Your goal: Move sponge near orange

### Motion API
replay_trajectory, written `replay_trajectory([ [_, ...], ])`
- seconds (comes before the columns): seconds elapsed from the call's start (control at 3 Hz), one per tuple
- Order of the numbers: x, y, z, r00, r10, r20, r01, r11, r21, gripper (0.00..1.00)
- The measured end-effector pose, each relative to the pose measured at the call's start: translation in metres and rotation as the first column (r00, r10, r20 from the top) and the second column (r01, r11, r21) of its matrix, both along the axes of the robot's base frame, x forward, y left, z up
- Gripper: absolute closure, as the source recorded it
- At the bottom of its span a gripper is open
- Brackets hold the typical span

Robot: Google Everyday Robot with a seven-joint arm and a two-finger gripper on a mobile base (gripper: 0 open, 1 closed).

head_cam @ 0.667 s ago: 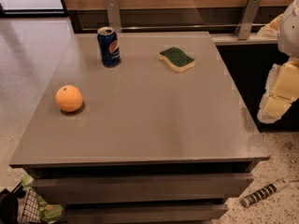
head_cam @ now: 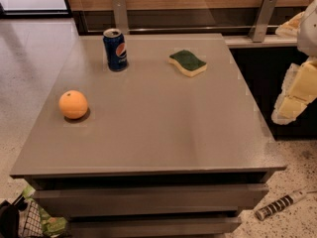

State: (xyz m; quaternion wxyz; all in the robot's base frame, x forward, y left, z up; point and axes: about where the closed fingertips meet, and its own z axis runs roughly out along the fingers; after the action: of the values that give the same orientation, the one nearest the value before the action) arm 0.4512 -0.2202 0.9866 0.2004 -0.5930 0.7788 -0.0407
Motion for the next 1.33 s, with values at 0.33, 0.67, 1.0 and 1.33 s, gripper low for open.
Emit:
replay_trajectory([
  [0.33,0.037,-0.017,0.0,0.994,-0.052,0.096,0.038,0.99,0.138,0.0],
  [0.67,0.083,-0.026,0.0,0.9747,-0.12,0.189,0.055,0.947,0.316,0.0],
  [1.0,0.131,-0.025,-0.001,0.9577,-0.165,0.236,0.036,0.882,0.47,0.0],
  [1.33,0.168,-0.02,-0.01,0.9512,-0.195,0.239,0.021,0.813,0.582,0.0],
])
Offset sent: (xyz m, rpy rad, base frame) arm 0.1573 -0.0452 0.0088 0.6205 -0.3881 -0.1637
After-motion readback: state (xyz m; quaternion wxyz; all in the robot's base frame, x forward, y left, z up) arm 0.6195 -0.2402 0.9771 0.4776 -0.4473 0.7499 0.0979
